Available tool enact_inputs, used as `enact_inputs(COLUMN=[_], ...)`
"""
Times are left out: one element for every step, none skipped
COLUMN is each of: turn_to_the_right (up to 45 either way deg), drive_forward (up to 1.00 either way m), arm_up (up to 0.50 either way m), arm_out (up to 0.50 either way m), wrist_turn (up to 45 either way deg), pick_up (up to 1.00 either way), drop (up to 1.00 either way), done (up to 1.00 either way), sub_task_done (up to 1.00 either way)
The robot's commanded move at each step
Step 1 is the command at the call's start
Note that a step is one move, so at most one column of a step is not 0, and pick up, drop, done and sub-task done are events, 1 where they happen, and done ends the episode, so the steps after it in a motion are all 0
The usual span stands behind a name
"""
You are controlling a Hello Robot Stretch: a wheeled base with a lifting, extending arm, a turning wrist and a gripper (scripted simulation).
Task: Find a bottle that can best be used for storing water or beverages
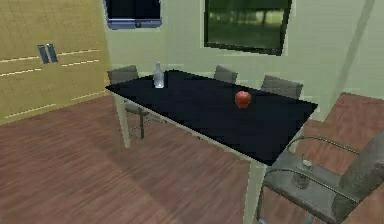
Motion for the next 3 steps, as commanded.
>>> enact_inputs(turn_to_the_right=[-6.0,0.0,3.0], drive_forward=[0.00,0.30,0.00], arm_up=[0.00,0.00,0.00], arm_out=[0.00,0.00,0.00], wrist_turn=[0.0,0.0,0.0], pick_up=[0.00,0.00,0.00], drop=[0.00,0.00,0.00], done=[0.00,0.00,0.00], sub_task_done=[0.00,0.00,0.00])
